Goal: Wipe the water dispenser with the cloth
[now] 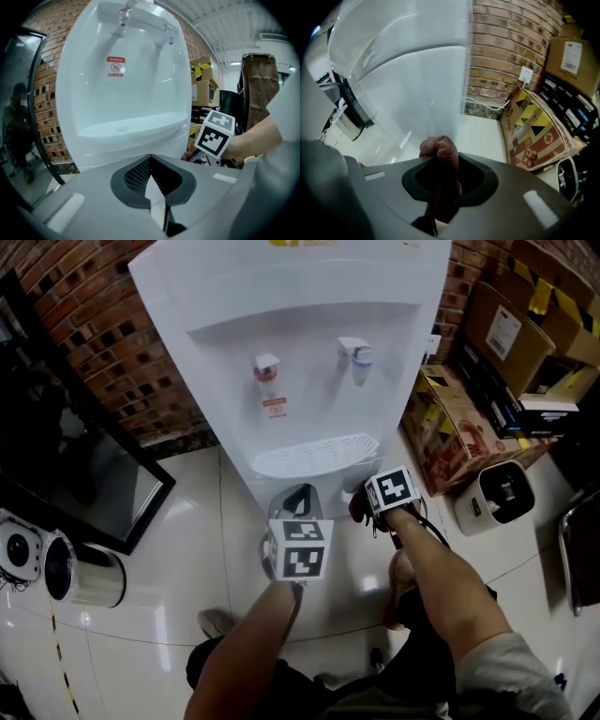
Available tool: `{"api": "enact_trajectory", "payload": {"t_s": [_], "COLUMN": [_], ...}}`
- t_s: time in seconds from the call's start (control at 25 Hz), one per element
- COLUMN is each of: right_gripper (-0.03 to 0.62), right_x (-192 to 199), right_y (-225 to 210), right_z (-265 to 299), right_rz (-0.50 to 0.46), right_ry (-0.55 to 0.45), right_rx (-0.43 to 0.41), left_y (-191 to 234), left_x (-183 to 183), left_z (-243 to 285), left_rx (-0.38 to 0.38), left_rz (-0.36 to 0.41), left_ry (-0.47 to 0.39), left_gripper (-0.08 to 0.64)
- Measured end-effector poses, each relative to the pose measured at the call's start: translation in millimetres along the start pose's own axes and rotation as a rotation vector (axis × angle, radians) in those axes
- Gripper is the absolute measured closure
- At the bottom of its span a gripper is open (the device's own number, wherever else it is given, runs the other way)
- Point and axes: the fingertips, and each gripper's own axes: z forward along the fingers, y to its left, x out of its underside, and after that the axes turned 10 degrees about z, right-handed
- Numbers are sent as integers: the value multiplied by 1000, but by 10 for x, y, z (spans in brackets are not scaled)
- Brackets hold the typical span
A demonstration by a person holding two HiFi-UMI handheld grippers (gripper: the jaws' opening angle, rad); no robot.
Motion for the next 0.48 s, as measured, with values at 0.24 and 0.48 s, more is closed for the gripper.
{"api": "enact_trajectory", "payload": {"t_s": [0.24, 0.48], "right_gripper": [506, 506], "right_x": [3, 29], "right_y": [-133, -176], "right_z": [-11, -19], "right_rz": [17, 16], "right_ry": [7, 12], "right_rx": [14, 11], "left_y": [-211, -270], "left_x": [46, 83], "left_z": [168, 225], "left_rx": [57, 76], "left_rz": [31, 87], "left_ry": [21, 35], "left_gripper": [560, 560]}}
